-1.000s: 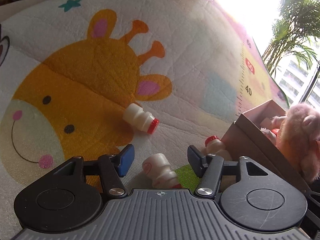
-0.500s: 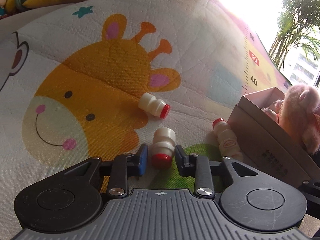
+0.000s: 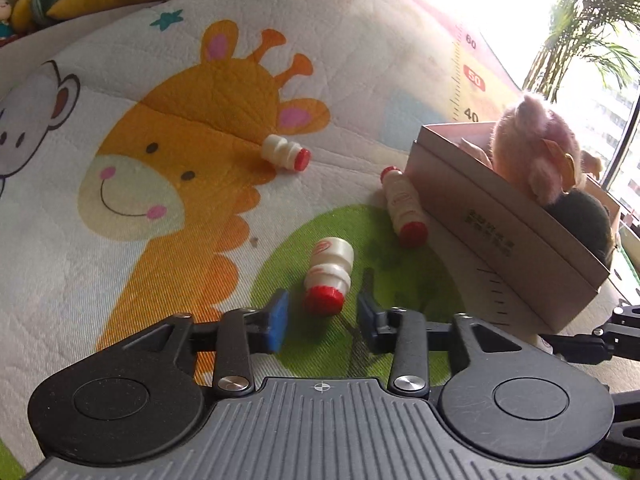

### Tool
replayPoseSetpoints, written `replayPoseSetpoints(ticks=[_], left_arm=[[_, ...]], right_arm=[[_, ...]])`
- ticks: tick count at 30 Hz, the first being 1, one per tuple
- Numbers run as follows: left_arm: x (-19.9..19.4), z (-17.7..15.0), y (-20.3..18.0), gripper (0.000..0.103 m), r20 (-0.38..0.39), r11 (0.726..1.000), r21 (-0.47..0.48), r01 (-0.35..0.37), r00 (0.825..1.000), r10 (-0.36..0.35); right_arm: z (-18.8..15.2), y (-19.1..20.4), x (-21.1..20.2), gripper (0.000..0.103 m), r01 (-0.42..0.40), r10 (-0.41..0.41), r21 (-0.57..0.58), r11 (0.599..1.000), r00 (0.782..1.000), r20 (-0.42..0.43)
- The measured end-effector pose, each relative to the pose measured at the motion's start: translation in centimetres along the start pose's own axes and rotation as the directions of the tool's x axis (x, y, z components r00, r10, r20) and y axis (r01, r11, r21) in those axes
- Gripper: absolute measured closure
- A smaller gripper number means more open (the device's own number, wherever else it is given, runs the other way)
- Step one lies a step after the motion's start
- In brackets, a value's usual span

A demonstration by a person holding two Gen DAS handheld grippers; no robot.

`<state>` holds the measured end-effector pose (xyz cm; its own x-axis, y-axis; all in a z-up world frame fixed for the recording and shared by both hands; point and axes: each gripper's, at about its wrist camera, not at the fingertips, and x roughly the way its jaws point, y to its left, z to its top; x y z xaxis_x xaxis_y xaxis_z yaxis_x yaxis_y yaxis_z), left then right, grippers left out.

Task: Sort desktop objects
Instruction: 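Lift and carry the bottles toward the pink box with both tools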

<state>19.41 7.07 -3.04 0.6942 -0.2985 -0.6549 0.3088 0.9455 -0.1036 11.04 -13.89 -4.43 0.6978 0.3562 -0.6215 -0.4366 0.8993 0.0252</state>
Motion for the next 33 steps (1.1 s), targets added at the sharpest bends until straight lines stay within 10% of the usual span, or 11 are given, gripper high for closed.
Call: replayPoseSetpoints(ticks=[7, 16, 22, 33], left_arm=[[0.8, 0.3, -1.2, 0.037, 0.010, 0.999, 0.028, -0.024, 1.000, 0.024], [2.1, 0.7, -2.1, 0.067, 0.027, 0.998, 0.040, -0.046, 0.999, 0.045], [2.2, 0.6, -2.8, 0.072, 0.026, 0.995, 0.052, -0.082, 0.996, 0.081], [-1.8, -3.1, -8.7, 0.072, -0.004, 0.998, 0.036, 0.053, 0.999, -0.053]], right_arm=[[-0.9, -0.3, -0.3, 0.077, 0.001, -0.002, 0.003, 1.000, 1.000, 0.018], [-0.8, 0.1, -0.4, 0.065, -0.005, 0.005, -0.008, 1.000, 1.000, 0.009], [-1.4, -0.4, -1.0, 0.078, -0.015, 0.015, 0.000, 1.000, 1.000, 0.020], [-4.0, -3.5, -4.7, 0.078, 0.056, -0.059, 0.067, 0.996, 0.997, 0.045]])
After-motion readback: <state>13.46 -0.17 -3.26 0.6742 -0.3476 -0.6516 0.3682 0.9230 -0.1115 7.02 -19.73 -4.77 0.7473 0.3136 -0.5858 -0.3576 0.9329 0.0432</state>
